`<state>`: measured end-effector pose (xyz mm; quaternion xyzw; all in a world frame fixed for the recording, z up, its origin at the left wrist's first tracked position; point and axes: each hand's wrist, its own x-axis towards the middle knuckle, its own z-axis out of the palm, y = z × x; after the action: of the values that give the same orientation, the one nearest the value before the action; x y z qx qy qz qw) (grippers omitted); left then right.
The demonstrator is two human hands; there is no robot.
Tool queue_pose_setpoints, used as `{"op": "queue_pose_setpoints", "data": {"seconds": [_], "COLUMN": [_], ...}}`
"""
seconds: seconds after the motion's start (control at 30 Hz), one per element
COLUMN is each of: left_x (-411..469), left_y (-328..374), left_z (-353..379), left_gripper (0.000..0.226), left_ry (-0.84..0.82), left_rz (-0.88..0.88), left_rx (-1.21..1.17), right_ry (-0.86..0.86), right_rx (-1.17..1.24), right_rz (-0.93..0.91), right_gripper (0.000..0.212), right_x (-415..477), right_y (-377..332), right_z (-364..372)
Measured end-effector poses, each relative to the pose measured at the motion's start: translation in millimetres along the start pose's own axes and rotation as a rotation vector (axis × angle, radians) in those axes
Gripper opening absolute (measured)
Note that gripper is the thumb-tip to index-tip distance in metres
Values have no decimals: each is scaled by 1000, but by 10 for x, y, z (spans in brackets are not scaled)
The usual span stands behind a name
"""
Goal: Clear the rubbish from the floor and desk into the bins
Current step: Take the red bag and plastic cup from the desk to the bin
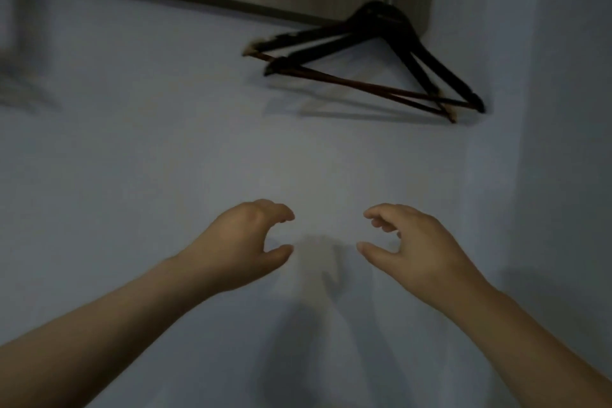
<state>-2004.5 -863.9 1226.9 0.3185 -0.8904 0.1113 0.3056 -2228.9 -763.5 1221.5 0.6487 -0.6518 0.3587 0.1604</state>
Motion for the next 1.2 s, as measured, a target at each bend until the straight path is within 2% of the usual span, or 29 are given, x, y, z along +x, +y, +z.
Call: {"op": "queue_pose_setpoints", "data": {"seconds": [0.23, 0.47, 0.83, 1.2], "left_x": [-655, -1596, -2832, -4246], "left_y": [-290, -76, 600, 1385], "left_z": [-632, -1136, -1930, -2987], "left_gripper": [46, 46, 47, 43], "left_ry": [72, 77, 92, 99], "left_rz": [-322, -677, -1024, -1251], "left_rx": [241, 479, 703, 837], "right_ry": [-53, -188, -331, -421], "right_rx": [247, 516, 808, 965], "right_rz": [-292, -614, -974, -1164], "right_gripper": [40, 42, 44, 45], "right_x": [482, 471, -295, -1516], "right_y": [-587, -1421, -2880, -4382], "right_z": [416, 786, 839, 372]}}
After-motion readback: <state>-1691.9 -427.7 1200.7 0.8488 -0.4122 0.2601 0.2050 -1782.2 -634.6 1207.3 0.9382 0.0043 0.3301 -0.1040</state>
